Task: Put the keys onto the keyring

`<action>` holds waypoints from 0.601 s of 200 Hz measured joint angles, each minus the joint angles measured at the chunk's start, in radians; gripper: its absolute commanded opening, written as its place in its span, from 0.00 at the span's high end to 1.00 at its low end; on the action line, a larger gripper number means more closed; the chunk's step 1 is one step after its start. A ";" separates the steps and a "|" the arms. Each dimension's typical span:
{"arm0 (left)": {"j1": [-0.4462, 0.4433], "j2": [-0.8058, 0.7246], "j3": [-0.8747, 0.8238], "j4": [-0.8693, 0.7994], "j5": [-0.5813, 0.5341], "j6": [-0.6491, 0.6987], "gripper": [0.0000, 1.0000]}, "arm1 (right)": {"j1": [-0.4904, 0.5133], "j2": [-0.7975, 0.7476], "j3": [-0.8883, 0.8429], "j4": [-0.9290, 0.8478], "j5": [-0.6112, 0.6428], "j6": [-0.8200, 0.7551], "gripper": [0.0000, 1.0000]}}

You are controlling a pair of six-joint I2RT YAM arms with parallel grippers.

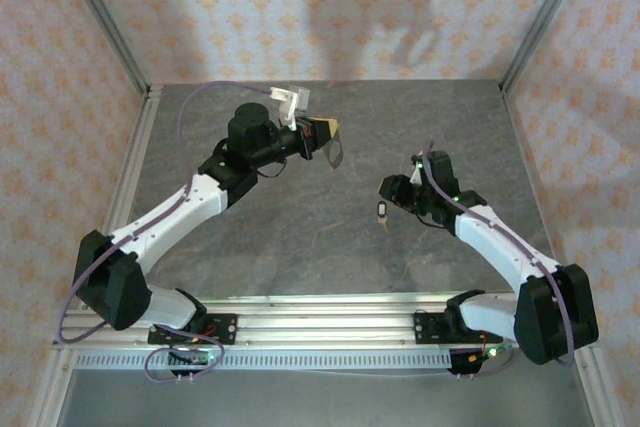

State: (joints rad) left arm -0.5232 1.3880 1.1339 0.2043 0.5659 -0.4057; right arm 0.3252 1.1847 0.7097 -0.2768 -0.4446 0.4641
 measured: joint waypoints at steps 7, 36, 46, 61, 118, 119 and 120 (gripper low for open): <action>0.000 -0.019 -0.010 -0.005 -0.021 0.016 1.00 | 0.006 0.000 -0.006 -0.019 0.016 -0.003 0.56; 0.000 -0.085 -0.072 -0.010 -0.077 0.041 1.00 | 0.037 0.028 -0.017 -0.073 0.103 0.016 0.58; 0.000 -0.098 -0.090 -0.009 -0.090 0.041 1.00 | 0.053 0.047 -0.017 -0.087 0.137 0.035 0.59; 0.000 -0.111 -0.119 -0.006 -0.107 0.039 1.00 | 0.079 0.073 -0.017 -0.101 0.182 0.064 0.59; 0.000 -0.142 -0.185 0.008 -0.132 0.037 1.00 | 0.170 0.184 -0.002 -0.133 0.319 0.166 0.60; 0.000 -0.143 -0.186 0.009 -0.132 0.037 1.00 | 0.171 0.185 -0.001 -0.134 0.320 0.167 0.60; 0.000 -0.143 -0.187 0.009 -0.132 0.037 1.00 | 0.172 0.189 0.001 -0.135 0.323 0.169 0.60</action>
State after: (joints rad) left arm -0.5236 1.2449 0.9470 0.2134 0.4335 -0.3683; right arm 0.4976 1.3739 0.7109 -0.4114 -0.1219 0.6331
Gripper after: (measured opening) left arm 0.043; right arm 0.403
